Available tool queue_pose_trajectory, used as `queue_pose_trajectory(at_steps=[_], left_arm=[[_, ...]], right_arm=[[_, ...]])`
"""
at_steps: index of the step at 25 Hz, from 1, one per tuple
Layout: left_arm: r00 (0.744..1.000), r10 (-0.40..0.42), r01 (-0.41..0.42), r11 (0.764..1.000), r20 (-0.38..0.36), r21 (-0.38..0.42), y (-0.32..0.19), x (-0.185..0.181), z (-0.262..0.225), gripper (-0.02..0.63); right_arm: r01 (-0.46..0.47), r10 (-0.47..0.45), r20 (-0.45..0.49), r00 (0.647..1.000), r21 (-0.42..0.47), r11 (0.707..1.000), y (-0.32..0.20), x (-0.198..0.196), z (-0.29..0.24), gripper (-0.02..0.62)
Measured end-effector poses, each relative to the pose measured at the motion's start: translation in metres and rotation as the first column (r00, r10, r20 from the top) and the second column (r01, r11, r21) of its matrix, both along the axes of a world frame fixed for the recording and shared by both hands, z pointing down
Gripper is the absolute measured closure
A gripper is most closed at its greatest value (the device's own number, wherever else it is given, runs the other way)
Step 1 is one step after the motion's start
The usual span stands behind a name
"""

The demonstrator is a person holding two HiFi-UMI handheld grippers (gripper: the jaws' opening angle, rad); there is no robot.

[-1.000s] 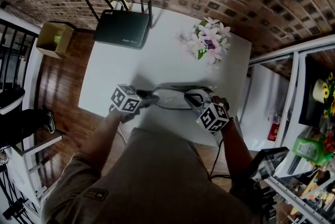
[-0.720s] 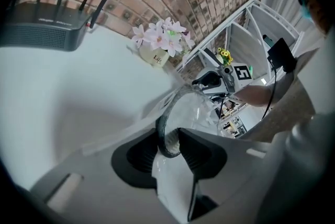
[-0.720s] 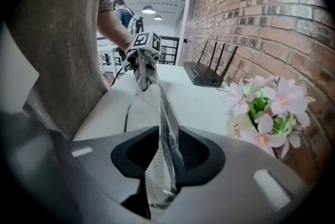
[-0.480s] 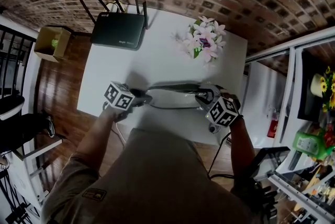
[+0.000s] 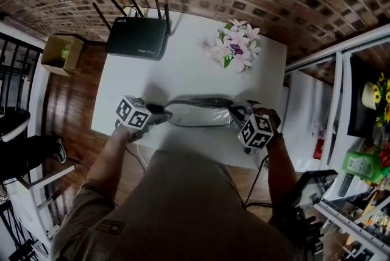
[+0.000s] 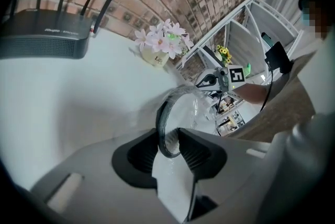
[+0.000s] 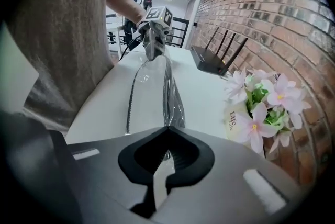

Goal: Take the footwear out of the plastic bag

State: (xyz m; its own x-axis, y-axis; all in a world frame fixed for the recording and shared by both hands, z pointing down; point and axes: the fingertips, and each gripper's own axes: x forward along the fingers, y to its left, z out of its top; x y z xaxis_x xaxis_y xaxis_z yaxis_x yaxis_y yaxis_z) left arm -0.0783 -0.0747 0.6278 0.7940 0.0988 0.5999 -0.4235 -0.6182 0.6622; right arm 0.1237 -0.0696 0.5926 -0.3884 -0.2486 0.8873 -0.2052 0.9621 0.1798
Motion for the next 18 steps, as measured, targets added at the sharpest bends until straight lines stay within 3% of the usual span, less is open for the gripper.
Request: queue_pose_trajectory(at_steps=[6,12,18], left_arm=[[1.0,0.002,-0.004,0.998,0.023,0.062,-0.01,-0.021,-0.014,0.48],[0.999,-0.009,0.007,0.999,0.041,0.036,0.001,-0.049,-0.003,0.48],[0.999,-0.008,0.006,0.999,0.043,0.048,0.002,-0.052,-0.001,0.48]], right_arm=[[-0.002,0.002,-0.027,1.0,-0.009,1.0,0.002,0.007,0.002,0.581],[-0.025,0.024,-0.042,0.999,-0.02,0.999,0.004,0.009,0.004,0.58],[-0.021,0.021,0.015,1.0,0.004,1.0,-0.005,-0.016,-0.014,0.451]])
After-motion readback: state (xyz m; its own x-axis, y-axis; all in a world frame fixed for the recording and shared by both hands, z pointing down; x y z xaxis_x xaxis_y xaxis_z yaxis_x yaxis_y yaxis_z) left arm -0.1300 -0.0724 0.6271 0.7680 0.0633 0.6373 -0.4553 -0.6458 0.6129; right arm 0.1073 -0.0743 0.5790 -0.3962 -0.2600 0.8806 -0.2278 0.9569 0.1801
